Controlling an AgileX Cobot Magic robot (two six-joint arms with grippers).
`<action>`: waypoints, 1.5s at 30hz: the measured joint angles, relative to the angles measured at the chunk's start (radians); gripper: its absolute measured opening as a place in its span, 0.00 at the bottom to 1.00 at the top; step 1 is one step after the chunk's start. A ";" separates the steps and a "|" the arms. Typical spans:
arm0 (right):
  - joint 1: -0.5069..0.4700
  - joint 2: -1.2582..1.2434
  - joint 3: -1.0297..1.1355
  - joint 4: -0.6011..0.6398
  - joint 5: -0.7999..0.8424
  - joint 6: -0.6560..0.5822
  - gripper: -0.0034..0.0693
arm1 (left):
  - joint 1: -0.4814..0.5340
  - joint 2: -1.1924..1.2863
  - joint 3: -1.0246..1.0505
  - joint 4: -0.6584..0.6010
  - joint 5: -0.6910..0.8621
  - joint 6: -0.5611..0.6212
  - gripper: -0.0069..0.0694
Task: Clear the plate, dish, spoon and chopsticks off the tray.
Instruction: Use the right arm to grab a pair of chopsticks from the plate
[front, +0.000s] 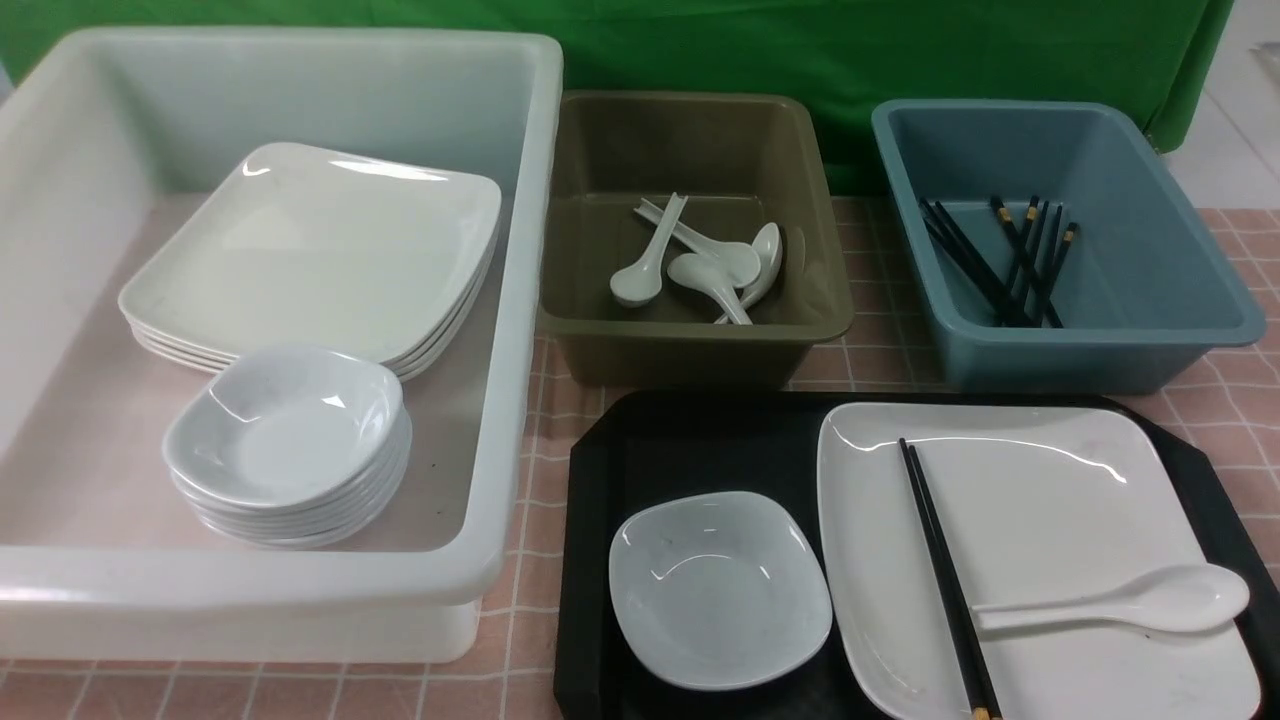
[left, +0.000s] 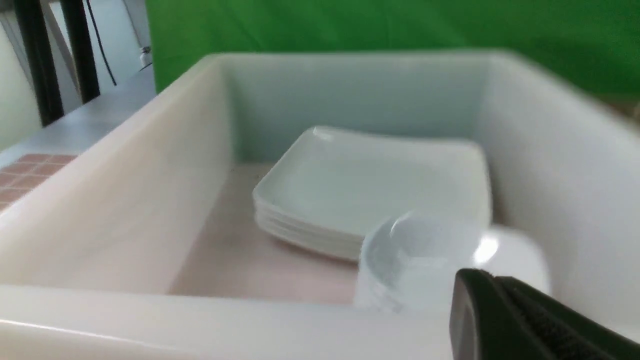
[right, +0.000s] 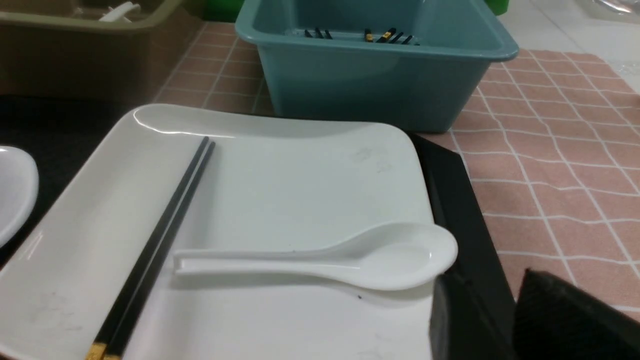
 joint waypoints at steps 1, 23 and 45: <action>0.000 0.000 0.000 0.000 0.000 0.000 0.38 | 0.000 0.000 0.000 -0.015 -0.018 -0.012 0.12; 0.000 0.000 0.010 0.319 -0.330 0.573 0.38 | 0.000 0.187 -0.653 0.235 0.055 -0.452 0.12; 0.138 0.245 -0.408 0.142 0.046 0.431 0.09 | -0.161 1.069 -1.095 -0.025 0.970 0.146 0.08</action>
